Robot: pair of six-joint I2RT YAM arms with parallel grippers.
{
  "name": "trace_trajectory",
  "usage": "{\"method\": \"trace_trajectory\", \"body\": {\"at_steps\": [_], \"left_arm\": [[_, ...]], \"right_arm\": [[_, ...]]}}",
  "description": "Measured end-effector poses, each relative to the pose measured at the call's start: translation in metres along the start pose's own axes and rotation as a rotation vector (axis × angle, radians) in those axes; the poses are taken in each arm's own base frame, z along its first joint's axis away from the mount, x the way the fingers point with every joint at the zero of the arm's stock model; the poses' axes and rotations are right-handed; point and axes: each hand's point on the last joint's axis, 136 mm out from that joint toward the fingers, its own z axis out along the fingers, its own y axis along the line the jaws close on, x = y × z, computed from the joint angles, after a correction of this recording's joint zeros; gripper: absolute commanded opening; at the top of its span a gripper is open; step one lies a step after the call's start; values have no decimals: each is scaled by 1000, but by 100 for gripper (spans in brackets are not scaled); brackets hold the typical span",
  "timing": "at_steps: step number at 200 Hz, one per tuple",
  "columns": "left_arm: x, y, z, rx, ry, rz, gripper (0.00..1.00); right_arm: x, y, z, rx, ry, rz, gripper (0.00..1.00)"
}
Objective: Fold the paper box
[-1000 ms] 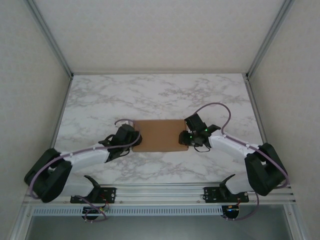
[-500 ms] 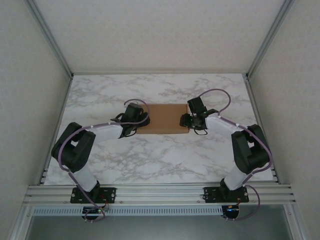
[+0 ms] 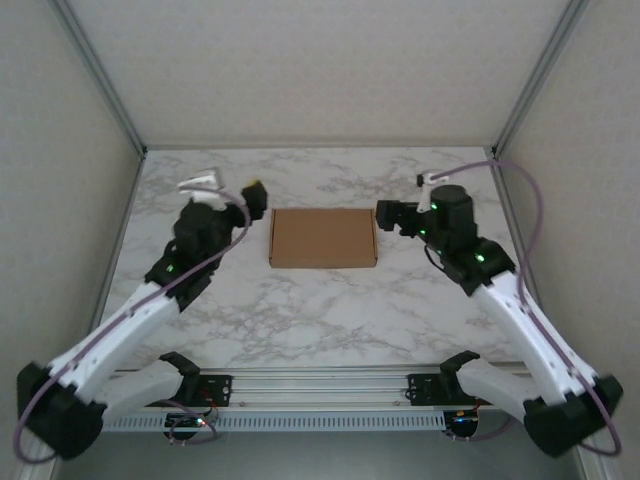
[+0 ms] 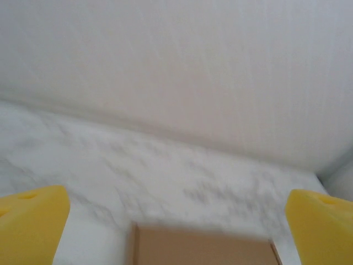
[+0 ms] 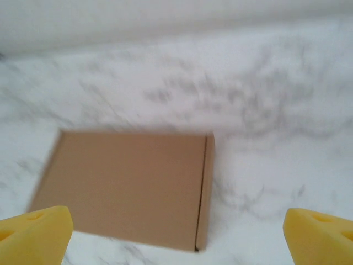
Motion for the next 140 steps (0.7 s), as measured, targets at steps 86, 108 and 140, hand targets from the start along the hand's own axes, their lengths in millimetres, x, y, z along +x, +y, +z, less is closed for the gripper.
{"method": "trace_trajectory", "body": {"at_steps": [86, 108, 140], "left_arm": [[150, 206, -11, -317, 192, 373, 100], [157, 218, 0, -312, 184, 299, 100], [155, 211, 25, -253, 165, 254, 100]], "right_arm": [[98, -38, 53, 45, 4, -354, 99], [124, -78, 66, 135, 21, -354, 99], [164, -145, 73, 280, 66, -258, 99]]}}
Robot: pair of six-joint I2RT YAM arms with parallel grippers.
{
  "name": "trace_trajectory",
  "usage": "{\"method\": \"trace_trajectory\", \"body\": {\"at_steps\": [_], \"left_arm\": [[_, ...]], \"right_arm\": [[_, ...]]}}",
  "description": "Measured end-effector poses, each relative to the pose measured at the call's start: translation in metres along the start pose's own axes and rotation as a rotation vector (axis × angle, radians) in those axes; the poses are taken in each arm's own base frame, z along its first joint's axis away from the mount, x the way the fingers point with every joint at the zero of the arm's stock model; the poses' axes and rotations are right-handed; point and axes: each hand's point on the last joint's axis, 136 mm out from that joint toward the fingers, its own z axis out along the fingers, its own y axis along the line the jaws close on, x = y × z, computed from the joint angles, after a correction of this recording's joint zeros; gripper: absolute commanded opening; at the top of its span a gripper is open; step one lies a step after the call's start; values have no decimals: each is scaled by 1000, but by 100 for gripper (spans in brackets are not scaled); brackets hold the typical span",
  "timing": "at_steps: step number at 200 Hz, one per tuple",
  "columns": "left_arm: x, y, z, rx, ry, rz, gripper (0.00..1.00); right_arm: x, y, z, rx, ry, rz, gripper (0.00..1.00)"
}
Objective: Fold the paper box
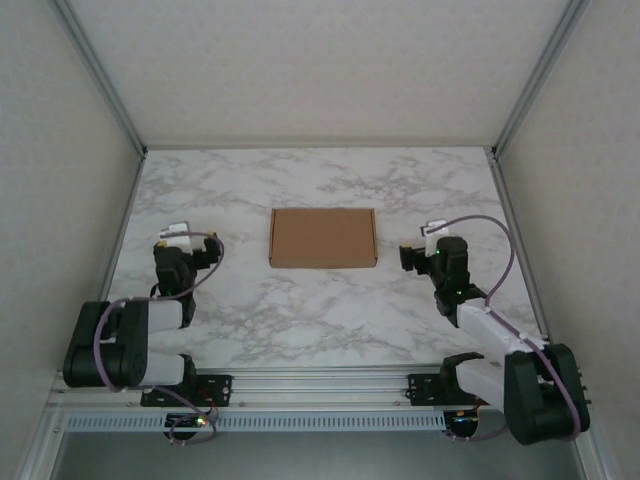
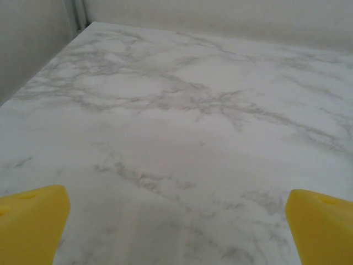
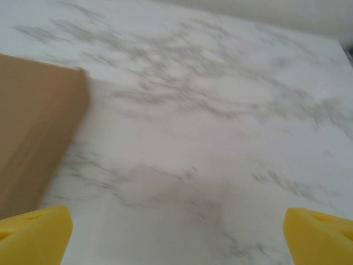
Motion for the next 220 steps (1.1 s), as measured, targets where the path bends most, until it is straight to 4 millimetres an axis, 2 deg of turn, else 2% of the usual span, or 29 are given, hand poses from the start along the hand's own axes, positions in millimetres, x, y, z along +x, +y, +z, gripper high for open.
{"method": "trace_trajectory", "body": {"at_steps": [23, 38, 48, 67, 86, 95, 120, 132, 220], "left_arm": [[-8, -4, 5, 28, -76, -27, 100], [4, -2, -2, 24, -71, -37, 100], [7, -2, -2, 27, -62, -37, 99], [-1, -3, 0, 28, -91, -41, 100], [-8, -4, 1, 28, -111, -43, 99], [-9, -4, 2, 26, -114, -43, 99], [-10, -3, 2, 25, -116, -43, 99], [-10, -3, 2, 25, -116, -43, 99], [-10, -3, 2, 25, -116, -43, 100]], "right_arm": [[32, -27, 10, 51, 18, 99, 99], [32, -32, 18, 40, -8, 152, 99], [28, -31, 23, 21, -37, 175, 99], [24, -27, 34, -18, -80, 194, 99], [36, -17, 47, -63, -34, 196, 99], [33, -15, 52, -70, -24, 193, 99], [2, -17, 60, -66, -85, 184, 99], [-4, -19, 61, -59, -96, 183, 99], [2, -19, 61, -53, -73, 184, 99]]}}
